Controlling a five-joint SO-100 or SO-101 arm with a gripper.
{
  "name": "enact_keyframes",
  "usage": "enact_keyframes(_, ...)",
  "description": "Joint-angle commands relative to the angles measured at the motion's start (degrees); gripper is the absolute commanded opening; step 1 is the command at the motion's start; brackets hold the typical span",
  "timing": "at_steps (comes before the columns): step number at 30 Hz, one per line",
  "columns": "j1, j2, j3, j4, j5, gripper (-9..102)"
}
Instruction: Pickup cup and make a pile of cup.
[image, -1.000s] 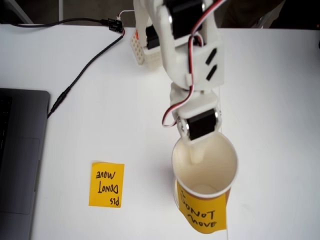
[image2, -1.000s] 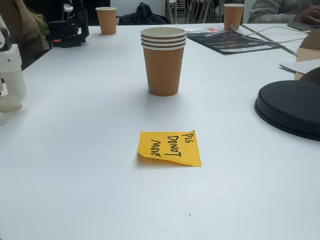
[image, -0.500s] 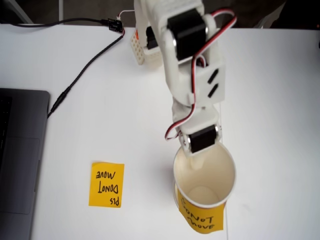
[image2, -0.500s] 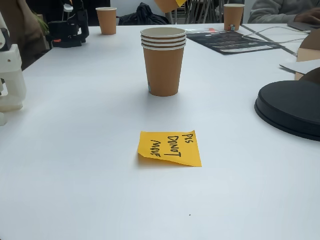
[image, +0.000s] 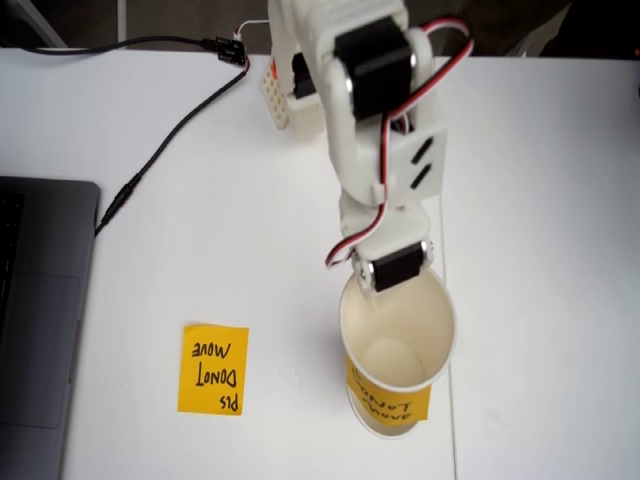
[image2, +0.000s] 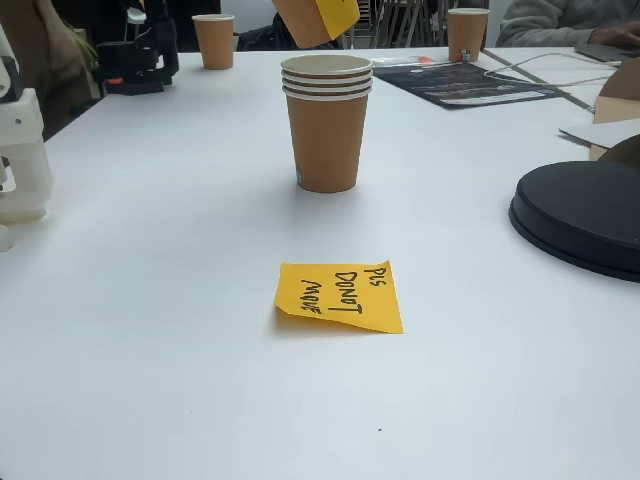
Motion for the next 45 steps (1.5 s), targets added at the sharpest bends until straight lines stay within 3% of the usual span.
enact_keyframes(1,-0.3,0.7,-0.4,0.3,0.9,-7)
enact_keyframes(40,-1.7,-7.8,-1.4,-0.4,0.9,-6)
enact_keyframes(45,-1.7,-7.9,-0.9,-0.2,0.9,1)
